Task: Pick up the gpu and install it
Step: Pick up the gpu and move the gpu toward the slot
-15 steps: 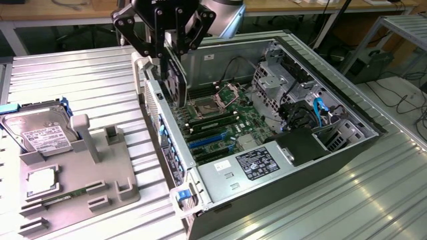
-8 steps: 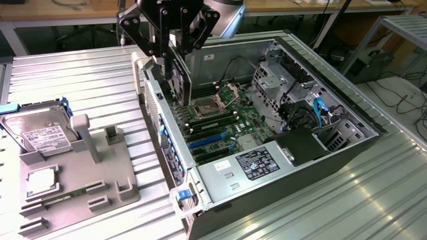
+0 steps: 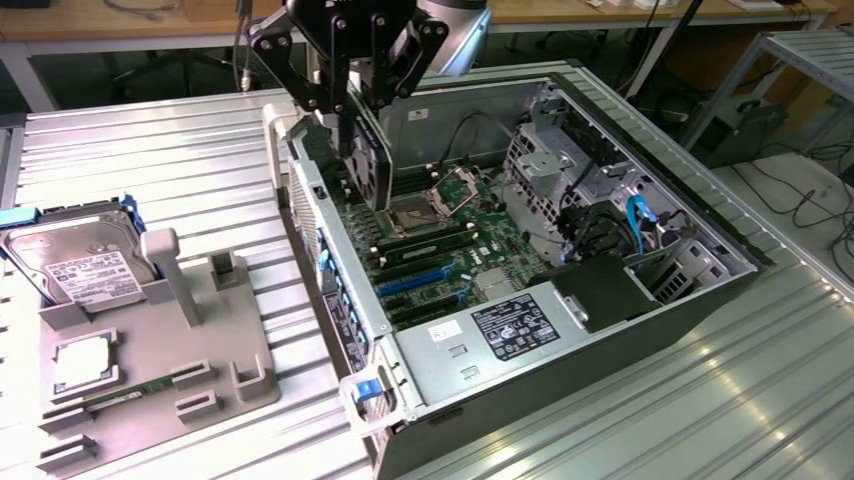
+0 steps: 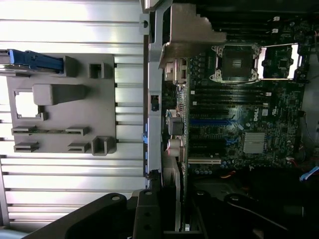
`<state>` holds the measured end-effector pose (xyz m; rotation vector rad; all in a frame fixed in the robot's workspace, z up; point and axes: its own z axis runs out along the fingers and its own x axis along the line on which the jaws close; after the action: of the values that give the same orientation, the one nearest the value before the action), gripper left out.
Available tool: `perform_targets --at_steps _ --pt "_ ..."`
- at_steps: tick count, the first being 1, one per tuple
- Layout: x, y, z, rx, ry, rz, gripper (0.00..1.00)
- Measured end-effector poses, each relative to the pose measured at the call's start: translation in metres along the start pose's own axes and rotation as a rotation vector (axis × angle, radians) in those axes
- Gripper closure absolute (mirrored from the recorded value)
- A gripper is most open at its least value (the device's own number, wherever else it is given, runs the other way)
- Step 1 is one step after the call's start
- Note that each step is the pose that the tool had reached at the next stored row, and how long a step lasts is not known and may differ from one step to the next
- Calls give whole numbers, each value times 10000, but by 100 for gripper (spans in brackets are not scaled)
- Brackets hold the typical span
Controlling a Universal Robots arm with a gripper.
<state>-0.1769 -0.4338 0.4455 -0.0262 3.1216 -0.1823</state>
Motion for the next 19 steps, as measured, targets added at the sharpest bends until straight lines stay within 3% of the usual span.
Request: perform_targets --at_steps 19 --pt "-139 -2 4 0 0 1 72"
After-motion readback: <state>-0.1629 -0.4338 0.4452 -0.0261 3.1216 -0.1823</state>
